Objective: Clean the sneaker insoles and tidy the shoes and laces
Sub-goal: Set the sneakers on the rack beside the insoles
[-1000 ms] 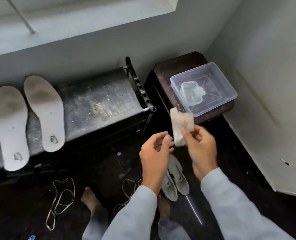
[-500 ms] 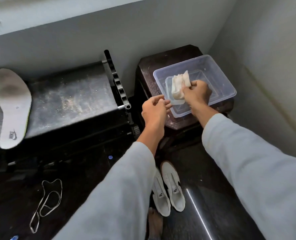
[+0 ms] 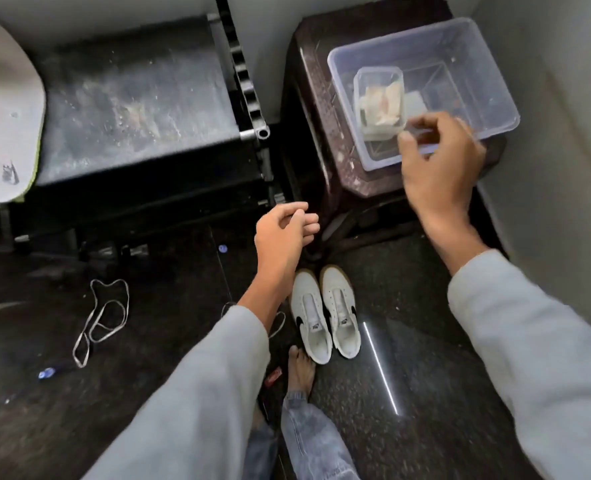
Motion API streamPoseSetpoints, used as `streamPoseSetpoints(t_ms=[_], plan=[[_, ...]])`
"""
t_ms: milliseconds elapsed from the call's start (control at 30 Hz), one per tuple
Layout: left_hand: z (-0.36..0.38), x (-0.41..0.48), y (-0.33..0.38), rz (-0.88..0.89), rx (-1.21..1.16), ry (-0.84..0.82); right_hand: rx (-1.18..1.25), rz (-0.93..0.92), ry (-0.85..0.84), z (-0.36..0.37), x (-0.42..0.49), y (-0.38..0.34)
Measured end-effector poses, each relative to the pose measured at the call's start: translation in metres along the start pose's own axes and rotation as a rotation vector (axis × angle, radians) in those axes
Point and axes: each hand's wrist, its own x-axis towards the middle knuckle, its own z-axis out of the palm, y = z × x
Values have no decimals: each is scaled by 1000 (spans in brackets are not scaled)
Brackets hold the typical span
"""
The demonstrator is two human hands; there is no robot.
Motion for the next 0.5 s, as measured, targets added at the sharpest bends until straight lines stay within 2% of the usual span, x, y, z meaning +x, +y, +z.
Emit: streamPoseSetpoints(t_ms=[100,200,333,433,500], plan=[[-22,-12,-58,-66,111,45,88,-83,-98,-11,-81,8],[-46,-25,-115,-178,188,129,91,110,-419,9,-167,44],[-71,-21,-199,-270,286,191,-40,429,-854,62,-256,111],[-74,1,-269,-326,360,143,-144,495,-1030,110,-289,156],[-68,19,-315,-321,428,110,-247,458,-1097,148,-300,186]])
